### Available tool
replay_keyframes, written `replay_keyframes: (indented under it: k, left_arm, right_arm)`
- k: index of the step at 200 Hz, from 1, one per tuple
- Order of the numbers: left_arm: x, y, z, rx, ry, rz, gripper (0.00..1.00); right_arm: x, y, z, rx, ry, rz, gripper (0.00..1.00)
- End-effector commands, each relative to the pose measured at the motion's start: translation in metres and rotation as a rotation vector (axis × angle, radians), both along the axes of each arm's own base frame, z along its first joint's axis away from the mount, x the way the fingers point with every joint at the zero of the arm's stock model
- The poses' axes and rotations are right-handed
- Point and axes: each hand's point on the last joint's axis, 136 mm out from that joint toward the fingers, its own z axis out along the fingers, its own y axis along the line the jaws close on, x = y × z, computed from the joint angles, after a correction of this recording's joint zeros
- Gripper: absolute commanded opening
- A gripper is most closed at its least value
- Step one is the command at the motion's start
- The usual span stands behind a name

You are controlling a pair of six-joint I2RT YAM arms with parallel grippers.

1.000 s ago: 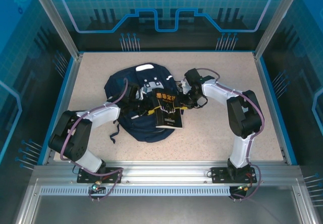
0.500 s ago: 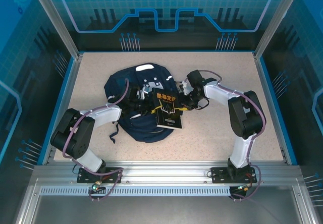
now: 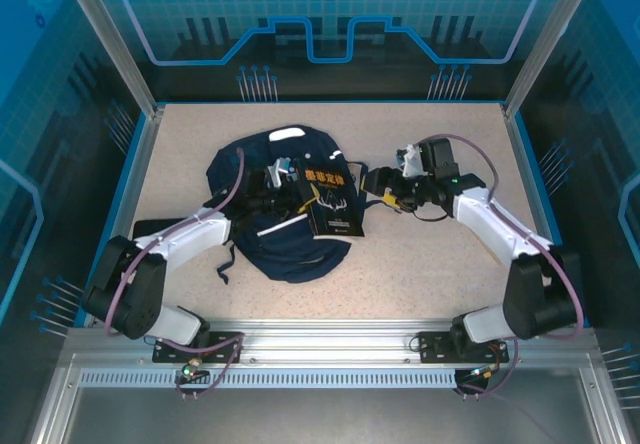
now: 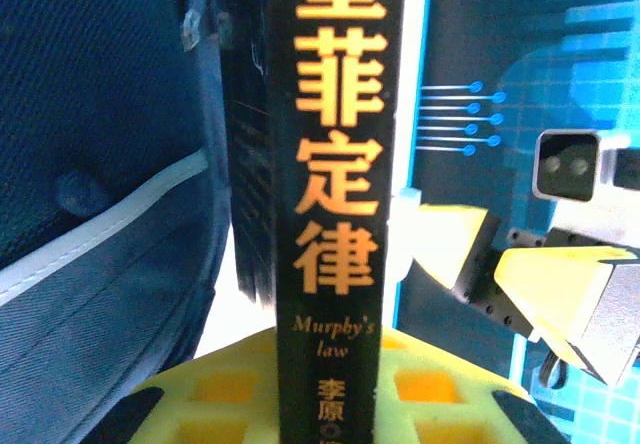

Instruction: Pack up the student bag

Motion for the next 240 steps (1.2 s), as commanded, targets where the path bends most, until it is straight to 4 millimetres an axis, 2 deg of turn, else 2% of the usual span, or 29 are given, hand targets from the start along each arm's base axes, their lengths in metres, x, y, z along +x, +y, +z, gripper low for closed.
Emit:
replay_keyframes:
  k: [1, 16, 20, 52, 73, 122, 171, 199, 240]
  left_arm:
    - [0.021, 0.006, 0.077, -0.079, -0.193, 0.098, 0.13]
    - [0.027, 0.016, 0.089, -0.083, -0.222, 0.180, 0.13]
    - [0.029, 0.019, 0.091, -0.083, -0.230, 0.200, 0.14]
    - [0.040, 0.039, 0.108, -0.132, -0.273, 0.358, 0.13]
    - [0.045, 0.047, 0.116, -0.195, -0.287, 0.429, 0.13]
    - [0.044, 0.052, 0.124, -0.289, -0.279, 0.497, 0.12]
    - [0.039, 0.052, 0.129, -0.334, -0.276, 0.507, 0.12]
    - [0.039, 0.050, 0.128, -0.349, -0.270, 0.503, 0.12]
    - [0.035, 0.048, 0.128, -0.349, -0.273, 0.494, 0.12]
  right_arm:
    - [0.000, 0.010, 0.035, 0.169, -0.055, -0.032, 0.91]
    - [-0.002, 0.014, 0.056, 0.251, -0.089, -0.042, 0.93]
    - [-0.006, 0.014, 0.051, 0.262, -0.073, -0.048, 0.93]
    - [-0.012, 0.017, 0.072, 0.366, -0.077, -0.094, 0.97]
    - [-0.018, 0.030, 0.077, 0.410, -0.049, -0.097, 0.98]
    - [-0.017, 0.061, 0.086, 0.537, -0.020, -0.088, 0.97]
    - [-0.009, 0.076, 0.083, 0.583, 0.032, -0.090, 0.96]
    - [-0.008, 0.091, 0.078, 0.596, 0.073, -0.075, 0.95]
    - [0.006, 0.098, 0.083, 0.645, 0.056, -0.100, 0.86]
